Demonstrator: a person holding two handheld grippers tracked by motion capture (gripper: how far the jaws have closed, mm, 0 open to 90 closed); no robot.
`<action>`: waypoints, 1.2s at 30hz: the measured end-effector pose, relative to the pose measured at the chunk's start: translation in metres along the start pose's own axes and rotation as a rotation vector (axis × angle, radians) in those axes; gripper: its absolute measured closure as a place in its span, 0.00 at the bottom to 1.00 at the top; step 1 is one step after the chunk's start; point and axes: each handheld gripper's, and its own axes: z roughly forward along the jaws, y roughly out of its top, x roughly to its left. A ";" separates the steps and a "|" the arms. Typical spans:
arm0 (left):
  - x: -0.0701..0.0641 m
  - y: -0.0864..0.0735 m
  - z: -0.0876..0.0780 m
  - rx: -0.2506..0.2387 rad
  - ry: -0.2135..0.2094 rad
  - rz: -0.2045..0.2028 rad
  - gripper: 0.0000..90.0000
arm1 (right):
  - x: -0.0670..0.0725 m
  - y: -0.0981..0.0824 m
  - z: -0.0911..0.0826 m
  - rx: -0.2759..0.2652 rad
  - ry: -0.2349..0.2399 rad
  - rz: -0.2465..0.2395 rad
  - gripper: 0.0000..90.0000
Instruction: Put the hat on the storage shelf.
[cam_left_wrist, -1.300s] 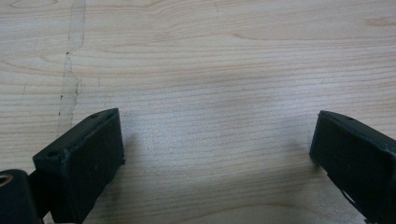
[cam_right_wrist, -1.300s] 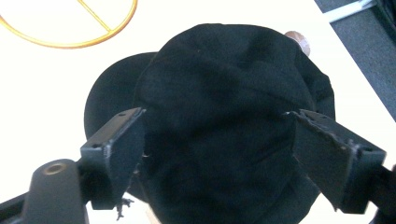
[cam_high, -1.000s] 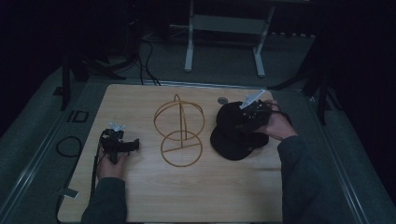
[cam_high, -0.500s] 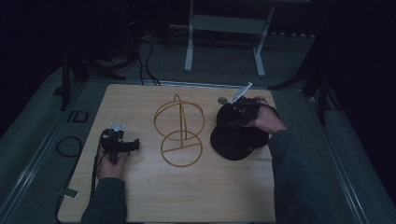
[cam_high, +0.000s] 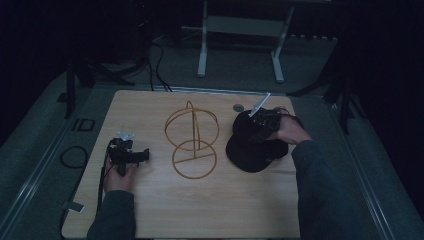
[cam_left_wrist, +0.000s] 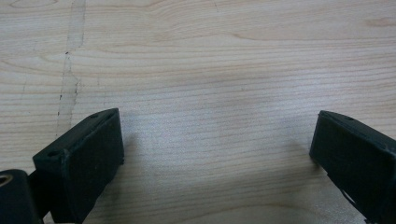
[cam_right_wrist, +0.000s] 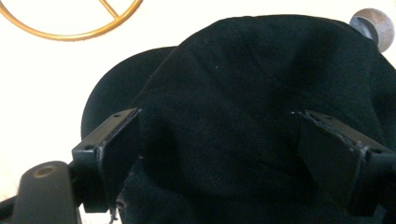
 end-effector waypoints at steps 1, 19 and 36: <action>0.000 0.000 0.000 0.000 0.000 0.000 0.03 | 0.000 0.000 0.000 0.000 0.000 0.000 0.16; 0.000 0.000 0.000 0.001 0.000 -0.001 0.03 | -0.006 -0.014 -0.001 0.001 -0.110 0.034 0.12; 0.000 0.000 0.000 0.000 0.001 -0.001 0.03 | -0.005 -0.006 0.021 0.058 -0.096 0.055 0.45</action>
